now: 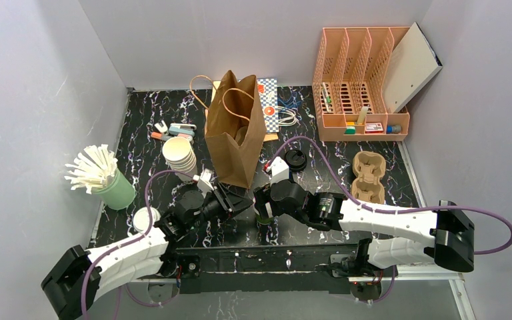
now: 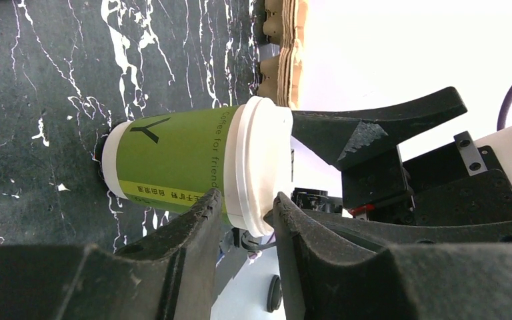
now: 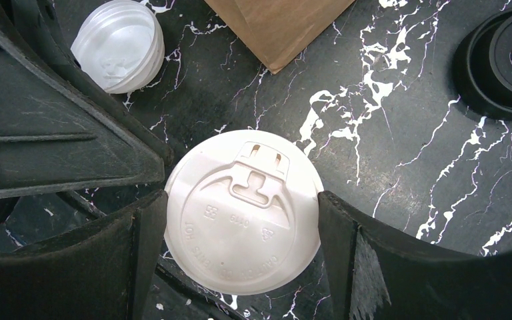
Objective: Pack the takeout coffee
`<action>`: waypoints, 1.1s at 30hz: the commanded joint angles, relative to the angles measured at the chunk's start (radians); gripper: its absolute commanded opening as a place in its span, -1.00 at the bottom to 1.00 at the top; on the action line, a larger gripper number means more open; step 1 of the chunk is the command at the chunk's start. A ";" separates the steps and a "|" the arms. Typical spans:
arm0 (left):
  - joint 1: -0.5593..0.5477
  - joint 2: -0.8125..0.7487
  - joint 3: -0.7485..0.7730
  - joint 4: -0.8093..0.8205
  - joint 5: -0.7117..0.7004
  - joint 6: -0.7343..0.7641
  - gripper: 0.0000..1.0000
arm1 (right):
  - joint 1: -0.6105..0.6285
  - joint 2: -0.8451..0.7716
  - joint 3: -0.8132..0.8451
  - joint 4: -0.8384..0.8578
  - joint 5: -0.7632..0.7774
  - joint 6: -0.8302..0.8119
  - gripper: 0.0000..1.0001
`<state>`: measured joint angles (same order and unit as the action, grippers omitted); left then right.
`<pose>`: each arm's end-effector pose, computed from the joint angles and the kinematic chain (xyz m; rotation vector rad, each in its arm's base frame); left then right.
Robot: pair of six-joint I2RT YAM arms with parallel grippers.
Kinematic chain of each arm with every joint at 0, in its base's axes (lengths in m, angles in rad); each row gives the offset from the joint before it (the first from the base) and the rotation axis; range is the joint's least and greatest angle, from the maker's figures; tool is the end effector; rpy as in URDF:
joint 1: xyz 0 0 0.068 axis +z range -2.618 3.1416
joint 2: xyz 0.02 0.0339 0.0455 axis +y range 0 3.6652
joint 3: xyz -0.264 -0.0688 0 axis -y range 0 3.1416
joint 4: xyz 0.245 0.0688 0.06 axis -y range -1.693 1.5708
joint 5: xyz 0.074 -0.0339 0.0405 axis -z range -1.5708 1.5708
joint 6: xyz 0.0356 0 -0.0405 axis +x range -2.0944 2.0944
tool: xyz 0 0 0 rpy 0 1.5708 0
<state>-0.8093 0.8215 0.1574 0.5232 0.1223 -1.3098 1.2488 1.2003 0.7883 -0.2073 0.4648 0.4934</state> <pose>0.1199 -0.1321 0.1877 -0.3964 1.9847 -1.5908 0.0971 0.2407 0.2550 -0.5479 2.0903 0.5185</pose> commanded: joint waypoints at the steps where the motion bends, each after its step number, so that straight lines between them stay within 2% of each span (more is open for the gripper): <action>1: -0.004 0.016 -0.015 0.039 -0.022 -0.002 -0.36 | 0.015 0.045 -0.052 -0.171 -0.114 0.040 0.60; 9: -0.004 0.082 -0.026 0.081 0.005 0.014 -0.31 | 0.015 0.047 -0.052 -0.171 -0.128 0.040 0.60; 16: -0.004 0.122 -0.039 0.078 -0.002 0.040 -0.39 | 0.015 0.053 -0.057 -0.167 -0.131 0.048 0.60; 21: -0.004 0.105 -0.016 -0.034 -0.013 0.078 -0.56 | 0.017 0.056 -0.055 -0.172 -0.129 0.050 0.60; 25: -0.004 0.080 0.014 -0.145 -0.021 0.109 -0.58 | 0.041 0.082 -0.033 -0.207 -0.085 0.049 0.61; 33: -0.023 0.113 0.016 -0.183 -0.037 0.119 -0.64 | 0.084 0.132 -0.014 -0.247 -0.023 0.072 0.61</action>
<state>-0.8093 0.8871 0.1791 0.5014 0.1211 -1.2442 1.2991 1.2613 0.8295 -0.2428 0.5491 0.4927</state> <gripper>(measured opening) 0.191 0.859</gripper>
